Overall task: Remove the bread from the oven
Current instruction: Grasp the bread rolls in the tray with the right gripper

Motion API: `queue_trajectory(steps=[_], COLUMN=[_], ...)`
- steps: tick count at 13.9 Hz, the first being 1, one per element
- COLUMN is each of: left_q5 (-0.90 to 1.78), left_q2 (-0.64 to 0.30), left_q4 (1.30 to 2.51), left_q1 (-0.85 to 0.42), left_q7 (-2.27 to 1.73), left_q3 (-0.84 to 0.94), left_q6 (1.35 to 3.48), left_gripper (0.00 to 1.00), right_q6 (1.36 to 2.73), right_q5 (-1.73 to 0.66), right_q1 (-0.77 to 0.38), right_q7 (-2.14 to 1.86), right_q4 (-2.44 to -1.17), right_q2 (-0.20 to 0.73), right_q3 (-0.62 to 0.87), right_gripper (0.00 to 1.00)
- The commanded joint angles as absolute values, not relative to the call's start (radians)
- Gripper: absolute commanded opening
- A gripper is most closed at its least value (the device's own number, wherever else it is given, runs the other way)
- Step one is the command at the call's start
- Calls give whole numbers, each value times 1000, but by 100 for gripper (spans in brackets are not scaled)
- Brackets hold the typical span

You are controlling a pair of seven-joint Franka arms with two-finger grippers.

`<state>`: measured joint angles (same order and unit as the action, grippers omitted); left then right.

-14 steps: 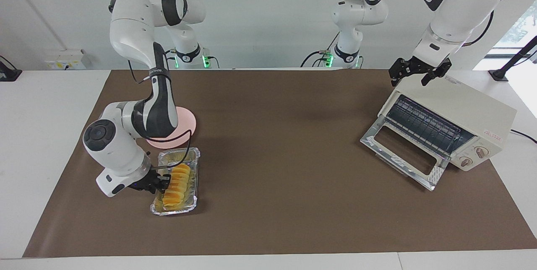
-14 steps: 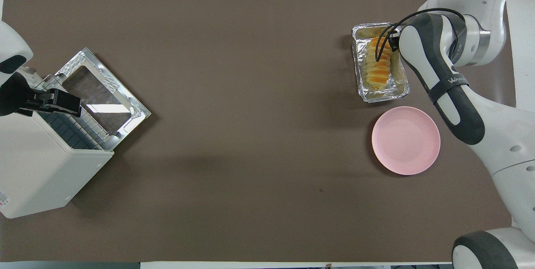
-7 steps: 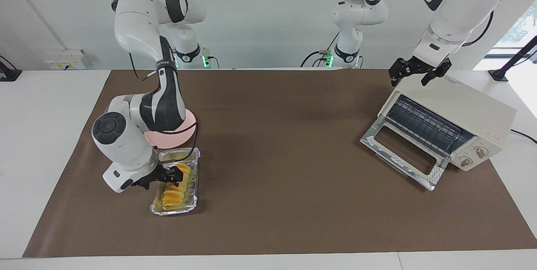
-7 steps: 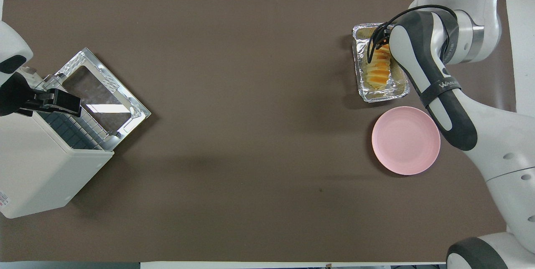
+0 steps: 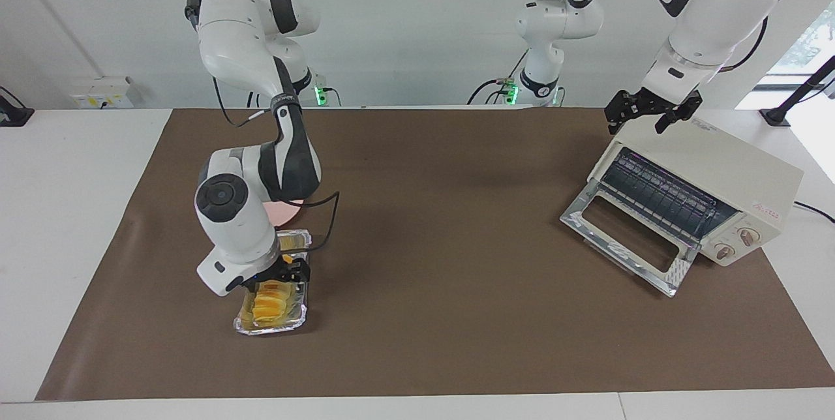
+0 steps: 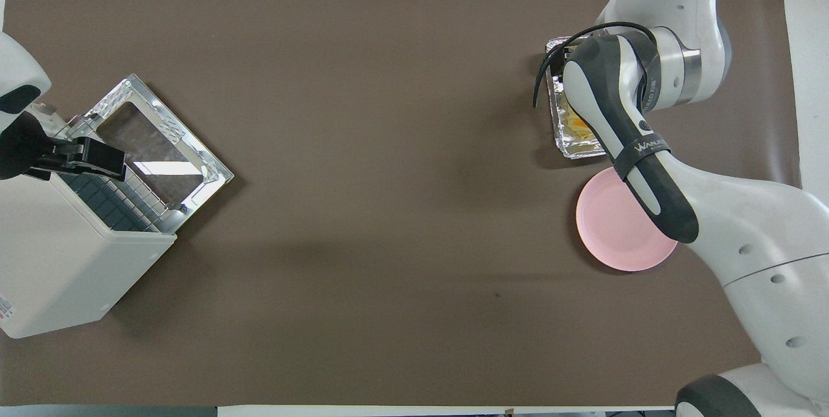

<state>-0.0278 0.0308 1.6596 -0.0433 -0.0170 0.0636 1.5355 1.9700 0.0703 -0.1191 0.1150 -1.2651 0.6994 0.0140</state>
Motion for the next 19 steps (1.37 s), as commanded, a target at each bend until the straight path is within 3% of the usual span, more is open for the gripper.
queue_trajectory(steps=[1,6,10,12,13,14,19], left_q5=[-14,-14,-14,-14,-14,-14,-14], left_q2=[49,49,49,49,49,49,49], left_q4=[1667,1667,1667,1667,1667,1667,1667], left_q1=[-37,-37,-37,-37,-37,-37,-37], left_q7=[-23,-23,-23,-23,-23,-23,-23], left_q3=[64,64,63,63,64,63,64], left_q6=[1537,1537,1537,1537,1537,1537,1537], left_gripper=[100,100,100,100,100,100,100], right_q6=[2034,2127,2152,2157,2158,2158,2134], right_q5=[97,94,84,81,80,80,84], right_q1=[-118,-114,-106,-104,-104,-104,-92], right_q7=[140,169,178,178,176,176,124], right_q4=[-1399,-1500,-1522,-1523,-1522,-1520,-1479], right_q2=[635,601,594,594,594,594,594], right_q3=[12,14,15,15,15,15,15], right_gripper=[100,95,71,37,11,0,0])
